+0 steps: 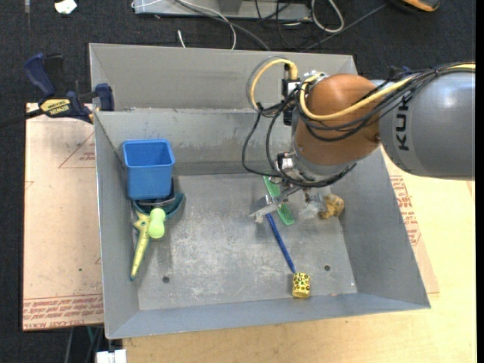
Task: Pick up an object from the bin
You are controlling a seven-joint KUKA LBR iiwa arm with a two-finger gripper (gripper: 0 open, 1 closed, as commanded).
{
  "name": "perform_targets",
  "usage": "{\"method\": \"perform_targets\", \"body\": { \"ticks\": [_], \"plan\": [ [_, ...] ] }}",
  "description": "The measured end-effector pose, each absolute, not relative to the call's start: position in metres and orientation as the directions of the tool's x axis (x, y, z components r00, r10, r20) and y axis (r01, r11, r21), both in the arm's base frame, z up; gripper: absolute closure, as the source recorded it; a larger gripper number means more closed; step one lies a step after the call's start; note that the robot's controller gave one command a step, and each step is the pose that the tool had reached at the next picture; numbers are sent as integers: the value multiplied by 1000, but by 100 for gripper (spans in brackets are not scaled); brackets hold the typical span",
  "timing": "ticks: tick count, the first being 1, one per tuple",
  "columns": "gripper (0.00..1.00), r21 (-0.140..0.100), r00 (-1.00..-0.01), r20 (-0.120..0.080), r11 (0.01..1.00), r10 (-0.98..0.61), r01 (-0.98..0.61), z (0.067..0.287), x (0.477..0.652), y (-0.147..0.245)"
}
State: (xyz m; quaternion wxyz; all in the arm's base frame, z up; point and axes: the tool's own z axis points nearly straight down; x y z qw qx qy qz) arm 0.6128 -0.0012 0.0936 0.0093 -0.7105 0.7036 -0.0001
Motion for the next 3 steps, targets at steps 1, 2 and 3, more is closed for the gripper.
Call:
{"method": "perform_targets", "body": {
  "ticks": [1, 2, 3],
  "plan": [
    [0, -10, 202, -10, -202, -979, -979, 82, 588, -12],
    [0, -14, 254, -11, -254, -967, -967, 78, 593, -14],
    [0, -12, 52, -14, -52, -999, -999, 75, 592, -10]
  ]
}}
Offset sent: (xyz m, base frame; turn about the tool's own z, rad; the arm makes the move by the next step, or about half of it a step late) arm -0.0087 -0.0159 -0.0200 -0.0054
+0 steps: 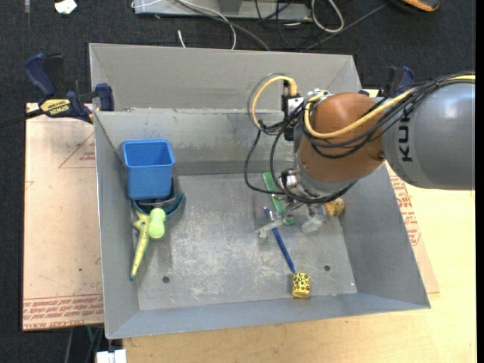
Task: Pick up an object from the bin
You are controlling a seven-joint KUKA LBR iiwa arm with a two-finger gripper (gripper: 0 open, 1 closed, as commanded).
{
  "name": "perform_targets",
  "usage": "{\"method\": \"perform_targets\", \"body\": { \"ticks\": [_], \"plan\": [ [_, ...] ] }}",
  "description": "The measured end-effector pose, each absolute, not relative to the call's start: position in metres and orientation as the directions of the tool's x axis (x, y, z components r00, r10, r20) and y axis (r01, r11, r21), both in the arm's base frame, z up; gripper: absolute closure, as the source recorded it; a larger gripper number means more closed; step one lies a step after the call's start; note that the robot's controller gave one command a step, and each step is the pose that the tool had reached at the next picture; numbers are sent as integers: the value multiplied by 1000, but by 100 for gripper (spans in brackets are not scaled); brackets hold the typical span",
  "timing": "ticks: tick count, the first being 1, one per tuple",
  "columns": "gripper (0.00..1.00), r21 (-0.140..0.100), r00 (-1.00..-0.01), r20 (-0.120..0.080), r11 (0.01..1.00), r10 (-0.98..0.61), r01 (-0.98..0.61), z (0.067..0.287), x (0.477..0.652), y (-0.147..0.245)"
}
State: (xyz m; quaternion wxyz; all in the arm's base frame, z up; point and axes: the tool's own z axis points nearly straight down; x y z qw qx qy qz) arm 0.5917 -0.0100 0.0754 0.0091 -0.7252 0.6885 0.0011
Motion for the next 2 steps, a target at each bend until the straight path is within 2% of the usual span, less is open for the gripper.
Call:
{"method": "perform_targets", "body": {
  "ticks": [1, 2],
  "plan": [
    [100, -17, 297, -14, -297, -955, -955, 70, 613, -13],
    [100, -17, 297, -14, -297, -955, -955, 70, 613, -13]
  ]
}}
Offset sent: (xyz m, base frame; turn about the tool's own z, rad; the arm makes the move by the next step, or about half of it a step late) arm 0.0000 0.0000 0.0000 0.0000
